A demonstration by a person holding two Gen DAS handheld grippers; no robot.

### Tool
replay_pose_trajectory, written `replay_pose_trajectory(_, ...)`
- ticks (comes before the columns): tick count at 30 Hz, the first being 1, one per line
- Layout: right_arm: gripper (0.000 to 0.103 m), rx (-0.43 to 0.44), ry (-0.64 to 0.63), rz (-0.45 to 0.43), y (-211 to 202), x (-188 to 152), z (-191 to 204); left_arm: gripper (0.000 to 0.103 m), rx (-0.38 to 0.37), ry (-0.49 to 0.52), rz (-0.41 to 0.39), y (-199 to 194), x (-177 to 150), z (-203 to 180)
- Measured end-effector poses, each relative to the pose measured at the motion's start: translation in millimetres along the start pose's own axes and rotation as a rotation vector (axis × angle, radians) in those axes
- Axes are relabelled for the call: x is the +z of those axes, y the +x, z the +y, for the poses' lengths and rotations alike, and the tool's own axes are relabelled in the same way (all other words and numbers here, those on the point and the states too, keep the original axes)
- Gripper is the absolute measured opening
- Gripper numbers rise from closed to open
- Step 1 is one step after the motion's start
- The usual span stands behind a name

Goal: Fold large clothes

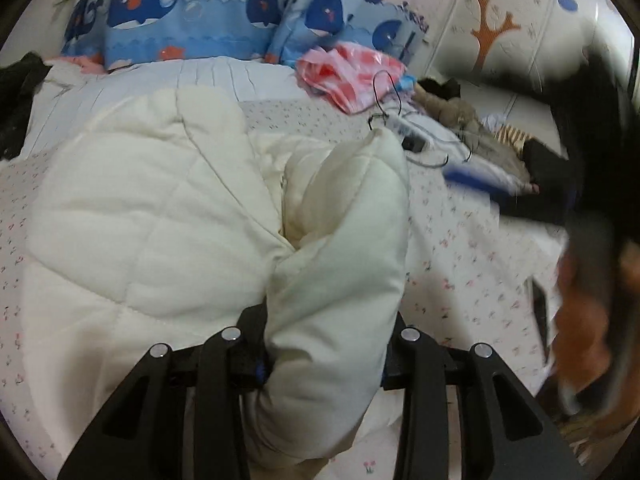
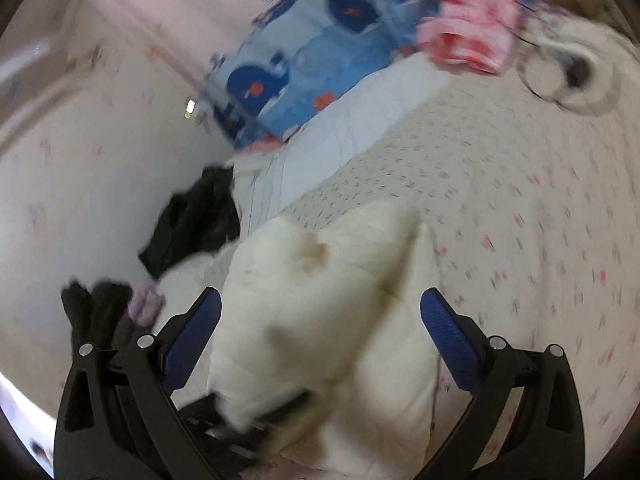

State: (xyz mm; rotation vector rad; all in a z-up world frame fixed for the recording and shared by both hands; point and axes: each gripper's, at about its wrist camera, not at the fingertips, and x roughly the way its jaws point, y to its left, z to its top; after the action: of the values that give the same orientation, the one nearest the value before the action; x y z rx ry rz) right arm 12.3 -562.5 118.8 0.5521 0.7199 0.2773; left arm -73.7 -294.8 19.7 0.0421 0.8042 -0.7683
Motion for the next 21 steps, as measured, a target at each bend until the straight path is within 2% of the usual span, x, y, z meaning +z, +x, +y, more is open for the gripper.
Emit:
replay_pose_trajectory(4,0.096,-0.090,-0.184,0.202,66,8,40,0.039,0.008,0.041,-0.002,-4,-6,-5)
replay_pose_trajectory(7,0.097,-0.321,-0.343,0.353,124,-15,50,0.043,-0.006,0.097,0.036,-21,-13,-11)
replay_pose_trajectory(9,0.097,-0.349,-0.341,0.358,131,-27,43,0.045,-0.054,0.113,0.063,-44,-18,-8)
replay_pose_trajectory(10,0.096,-0.358,-0.327,0.351,129,-30,39,0.047,-0.099,0.087,0.040,-69,-21,2)
replay_pose_trajectory(11,0.096,-0.365,-0.325,0.342,127,-32,37,0.051,-0.108,0.056,0.014,-86,-24,11)
replay_pose_trajectory(13,0.096,-0.395,-0.320,0.343,122,-41,22,0.065,-0.108,-0.041,-0.057,-119,-26,44)
replay_pose_trajectory(14,0.096,-0.407,-0.311,0.346,119,-45,15,0.073,-0.069,-0.128,-0.095,-130,-26,70)
replay_pose_trajectory(15,0.096,-0.430,-0.295,0.355,118,-51,6,0.074,-0.026,-0.222,-0.111,-132,-24,99)
replay_pose_trajectory(16,0.096,-0.394,-0.237,0.366,116,-59,-10,0.074,-0.008,-0.283,-0.103,-126,-23,118)
replay_pose_trajectory(17,0.096,-0.366,-0.189,0.358,114,-60,-16,0.076,0.011,-0.364,-0.060,-107,-23,146)
replay_pose_trajectory(18,0.096,-0.316,-0.113,0.330,112,-67,-26,0.076,0.020,-0.392,-0.030,-94,-25,158)
replay_pose_trajectory(19,0.096,-0.287,-0.091,0.305,111,-71,-28,0.080,-0.011,-0.441,0.014,-71,-30,172)
replay_pose_trajectory(20,0.096,-0.263,-0.071,0.286,111,-75,-29,0.088,-0.077,-0.509,0.037,-53,-37,181)
replay_pose_trajectory(21,0.096,-0.234,-0.031,0.260,111,-83,-30,0.088,-0.156,-0.590,0.056,-40,-44,187)
